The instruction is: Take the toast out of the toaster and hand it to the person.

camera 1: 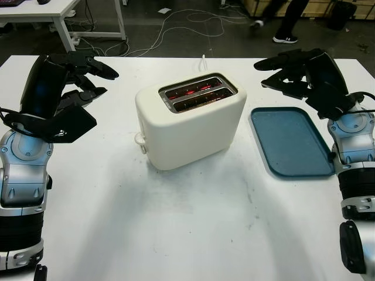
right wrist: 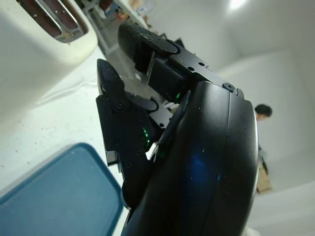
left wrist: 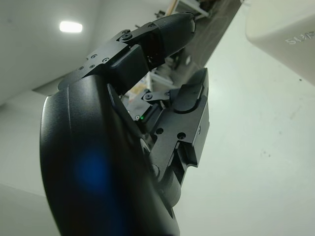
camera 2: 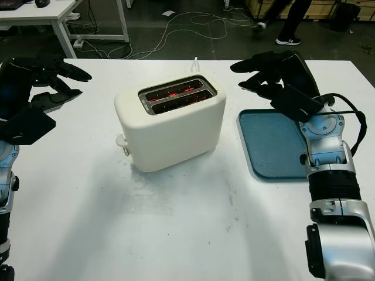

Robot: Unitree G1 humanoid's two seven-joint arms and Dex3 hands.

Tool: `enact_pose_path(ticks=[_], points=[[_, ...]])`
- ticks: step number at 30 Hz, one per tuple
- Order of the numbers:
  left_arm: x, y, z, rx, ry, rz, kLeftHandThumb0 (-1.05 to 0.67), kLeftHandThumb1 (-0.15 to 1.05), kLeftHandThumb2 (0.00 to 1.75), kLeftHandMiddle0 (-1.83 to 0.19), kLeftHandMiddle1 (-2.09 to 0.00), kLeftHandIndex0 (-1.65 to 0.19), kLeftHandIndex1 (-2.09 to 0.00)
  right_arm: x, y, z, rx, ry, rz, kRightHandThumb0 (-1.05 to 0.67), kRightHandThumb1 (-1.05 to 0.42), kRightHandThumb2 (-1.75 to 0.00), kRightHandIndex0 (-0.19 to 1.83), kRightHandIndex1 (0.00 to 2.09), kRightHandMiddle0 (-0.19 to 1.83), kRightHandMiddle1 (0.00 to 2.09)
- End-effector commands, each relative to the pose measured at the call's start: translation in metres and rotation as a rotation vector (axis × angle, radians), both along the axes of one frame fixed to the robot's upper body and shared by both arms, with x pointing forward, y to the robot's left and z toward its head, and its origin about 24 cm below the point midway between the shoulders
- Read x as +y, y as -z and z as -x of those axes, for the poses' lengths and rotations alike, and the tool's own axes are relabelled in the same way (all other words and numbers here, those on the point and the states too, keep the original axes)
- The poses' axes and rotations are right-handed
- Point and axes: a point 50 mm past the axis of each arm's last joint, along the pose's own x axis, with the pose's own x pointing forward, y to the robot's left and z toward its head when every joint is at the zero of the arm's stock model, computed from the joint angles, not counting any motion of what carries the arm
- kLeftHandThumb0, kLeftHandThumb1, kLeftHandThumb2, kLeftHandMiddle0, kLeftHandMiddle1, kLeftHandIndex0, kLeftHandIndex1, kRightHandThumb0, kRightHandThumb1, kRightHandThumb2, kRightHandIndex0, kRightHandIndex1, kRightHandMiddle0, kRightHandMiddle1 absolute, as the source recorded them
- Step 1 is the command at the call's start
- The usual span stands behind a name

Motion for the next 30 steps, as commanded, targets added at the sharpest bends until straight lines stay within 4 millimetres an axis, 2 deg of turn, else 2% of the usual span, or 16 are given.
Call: enact_pose_path(ticks=[1, 5, 7, 12, 18, 22, 24, 28, 29, 30], points=[[-0.0002, -0.0009, 0.0005, -0.013, 0.008, 0.011, 0.14, 0.84, 0.0, -0.95, -1.14, -0.99, -0.55, -0.0006, -0.0005, 0.0006, -0.025, -0.003, 0.012, -0.29, -0.92, -0.11, 0.96, 0.7, 1.14, 0.03], [-0.0008, -0.0014, 0.0004, -0.006, 0.001, 0.011, 0.15, 0.85, 0.0, -0.94, -1.13, -0.98, -0.55, 0.0002, -0.0027, 0.001, -0.036, 0.014, 0.073, -0.4, -0.92, -0.34, 1.01, 0.65, 1.19, 0.05], [-0.0008, -0.0016, 0.0003, -0.007, 0.004, 0.008, 0.16, 0.85, 0.0, -0.93, -1.13, -0.98, -0.55, 0.0006, -0.0028, 0.0011, -0.038, 0.015, 0.057, -0.4, -0.92, -0.41, 1.08, 0.62, 1.23, 0.06], [-0.0016, -0.0018, 0.0, -0.006, 0.005, 0.017, 0.17, 0.85, 0.0, -0.93, -1.12, -0.98, -0.55, 0.0012, -0.0039, 0.0015, -0.038, 0.013, 0.048, -0.38, -0.92, -0.45, 1.14, 0.61, 1.28, 0.08], [-0.0012, -0.0016, -0.0004, -0.009, 0.01, 0.016, 0.16, 0.84, 0.0, -0.94, -1.13, -0.98, -0.56, 0.0011, -0.0037, 0.0015, -0.048, 0.0, 0.045, -0.39, -0.92, -0.41, 1.15, 0.6, 1.34, 0.11], [-0.0017, -0.0017, 0.0002, -0.005, 0.006, 0.02, 0.15, 0.85, 0.0, -0.94, -1.12, -0.97, -0.56, 0.0012, -0.0037, 0.001, -0.037, 0.0, 0.031, -0.43, -0.92, -0.36, 1.09, 0.67, 1.32, 0.16], [-0.0017, -0.0016, 0.0003, -0.004, 0.001, 0.02, 0.17, 0.85, 0.0, -0.96, -1.15, -0.97, -0.56, 0.0009, -0.0028, 0.0007, -0.031, 0.002, -0.002, -0.37, -0.92, -0.24, 1.05, 0.73, 1.26, 0.19], [-0.0012, -0.0011, 0.0001, -0.008, 0.01, 0.021, 0.15, 0.85, 0.0, -0.93, -1.15, -0.97, -0.56, -0.0004, -0.0019, 0.0009, -0.032, 0.029, 0.004, -0.37, -0.91, -0.05, 0.99, 0.8, 1.16, 0.25], [-0.001, -0.0009, -0.0001, -0.009, 0.01, 0.021, 0.15, 0.85, 0.0, -0.93, -1.15, -0.98, -0.56, -0.0006, -0.0018, 0.0011, -0.033, 0.035, 0.004, -0.37, -0.89, -0.02, 0.97, 0.85, 1.12, 0.3], [-0.0009, -0.0007, -0.0002, -0.009, 0.009, 0.021, 0.14, 0.85, 0.0, -0.93, -1.15, -0.98, -0.57, -0.0008, -0.0019, 0.0012, -0.034, 0.037, 0.003, -0.37, -0.86, -0.01, 0.94, 0.96, 1.04, 0.44]])
